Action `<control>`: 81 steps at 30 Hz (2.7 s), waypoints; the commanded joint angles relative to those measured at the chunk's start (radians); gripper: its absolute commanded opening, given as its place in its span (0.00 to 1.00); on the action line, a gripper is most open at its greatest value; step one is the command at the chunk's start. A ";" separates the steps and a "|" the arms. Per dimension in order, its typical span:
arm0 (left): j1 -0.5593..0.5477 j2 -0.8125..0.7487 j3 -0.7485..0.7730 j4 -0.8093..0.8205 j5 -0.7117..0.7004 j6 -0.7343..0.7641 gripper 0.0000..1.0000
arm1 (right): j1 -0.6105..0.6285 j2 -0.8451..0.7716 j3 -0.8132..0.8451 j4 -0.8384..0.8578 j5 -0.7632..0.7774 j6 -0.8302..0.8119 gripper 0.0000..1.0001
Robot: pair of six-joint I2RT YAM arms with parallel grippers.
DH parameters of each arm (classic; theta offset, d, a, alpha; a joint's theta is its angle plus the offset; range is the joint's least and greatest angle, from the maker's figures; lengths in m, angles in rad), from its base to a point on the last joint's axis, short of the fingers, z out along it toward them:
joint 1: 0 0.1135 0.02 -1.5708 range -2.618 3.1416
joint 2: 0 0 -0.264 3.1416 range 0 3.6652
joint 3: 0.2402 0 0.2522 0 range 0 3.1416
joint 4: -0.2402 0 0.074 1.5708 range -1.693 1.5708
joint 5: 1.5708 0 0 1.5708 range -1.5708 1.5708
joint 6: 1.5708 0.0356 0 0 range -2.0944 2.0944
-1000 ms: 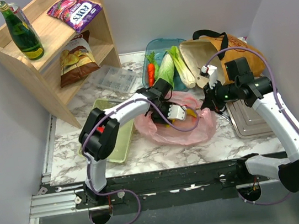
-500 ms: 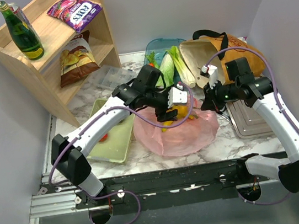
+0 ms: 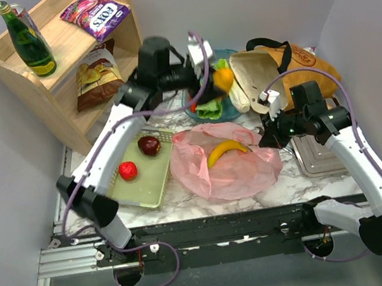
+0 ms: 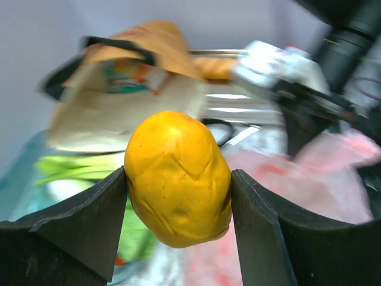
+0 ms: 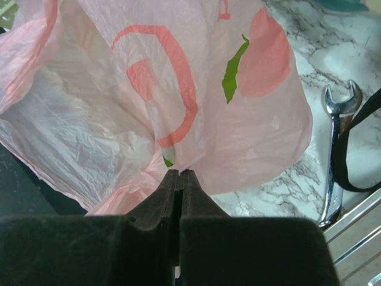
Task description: Untie the knot of the grocery bags and take out the mixed food
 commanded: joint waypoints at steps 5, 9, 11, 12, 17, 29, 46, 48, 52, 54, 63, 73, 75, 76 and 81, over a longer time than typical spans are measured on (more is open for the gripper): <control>0.128 0.458 0.486 -0.172 -0.310 0.061 0.46 | 0.005 -0.052 -0.051 0.006 0.076 -0.023 0.01; 0.137 0.568 0.532 -0.094 -0.356 0.107 0.49 | 0.005 -0.053 -0.043 -0.014 0.099 -0.033 0.01; 0.137 0.606 0.530 -0.053 -0.403 0.137 0.52 | 0.005 -0.051 -0.041 -0.018 0.104 -0.032 0.01; 0.136 0.624 0.534 -0.040 -0.433 0.150 0.52 | 0.004 -0.049 -0.040 -0.018 0.105 -0.029 0.01; 0.144 0.694 0.550 0.020 -0.509 0.169 0.53 | 0.004 -0.035 -0.029 -0.018 0.117 -0.021 0.01; 0.164 0.789 0.720 0.216 -0.548 0.200 0.98 | -0.001 -0.006 -0.017 -0.002 0.124 -0.020 0.01; 0.035 -0.033 -0.088 0.029 0.066 0.497 0.73 | -0.001 -0.043 -0.032 0.027 0.100 -0.009 0.01; -0.038 -0.120 -0.227 -0.038 0.068 0.549 0.64 | -0.001 -0.049 -0.036 0.024 0.100 -0.007 0.01; -0.183 -0.254 -0.527 0.038 -0.036 0.586 0.61 | -0.001 -0.059 -0.041 0.021 0.109 -0.004 0.01; -0.239 -0.275 -0.611 0.102 -0.109 0.554 0.57 | -0.001 -0.063 -0.039 0.016 0.107 0.000 0.01; -0.312 -0.078 -0.683 0.305 -0.468 0.270 0.52 | -0.001 -0.073 -0.026 -0.001 0.112 0.020 0.01; -0.291 0.104 -0.659 0.408 -0.725 0.147 0.60 | -0.001 -0.080 -0.015 -0.032 0.124 0.021 0.01; -0.287 0.133 -0.647 0.399 -0.742 0.156 0.60 | -0.001 -0.080 -0.015 -0.035 0.125 0.020 0.01; -0.285 0.144 -0.646 0.402 -0.749 0.159 0.61 | -0.001 -0.080 -0.015 -0.035 0.125 0.022 0.01; -0.274 0.204 -0.605 0.360 -0.757 0.119 0.62 | -0.001 -0.073 -0.011 -0.032 0.120 0.025 0.01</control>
